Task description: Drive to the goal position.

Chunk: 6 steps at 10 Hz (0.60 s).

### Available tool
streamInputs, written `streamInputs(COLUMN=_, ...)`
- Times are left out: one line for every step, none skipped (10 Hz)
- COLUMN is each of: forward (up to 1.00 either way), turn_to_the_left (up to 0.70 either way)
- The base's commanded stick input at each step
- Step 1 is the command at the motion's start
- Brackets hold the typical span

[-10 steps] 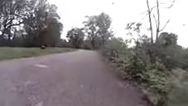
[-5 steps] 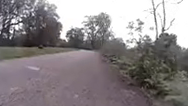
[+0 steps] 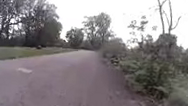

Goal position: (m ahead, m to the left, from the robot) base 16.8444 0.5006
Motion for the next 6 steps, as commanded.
streamInputs(forward=0.70, turn_to_the_left=0.00)
streamInputs(forward=0.70, turn_to_the_left=0.00)
streamInputs(forward=0.70, turn_to_the_left=0.00)
streamInputs(forward=0.70, turn_to_the_left=0.00)
streamInputs(forward=0.70, turn_to_the_left=0.00)
streamInputs(forward=0.70, turn_to_the_left=0.00)
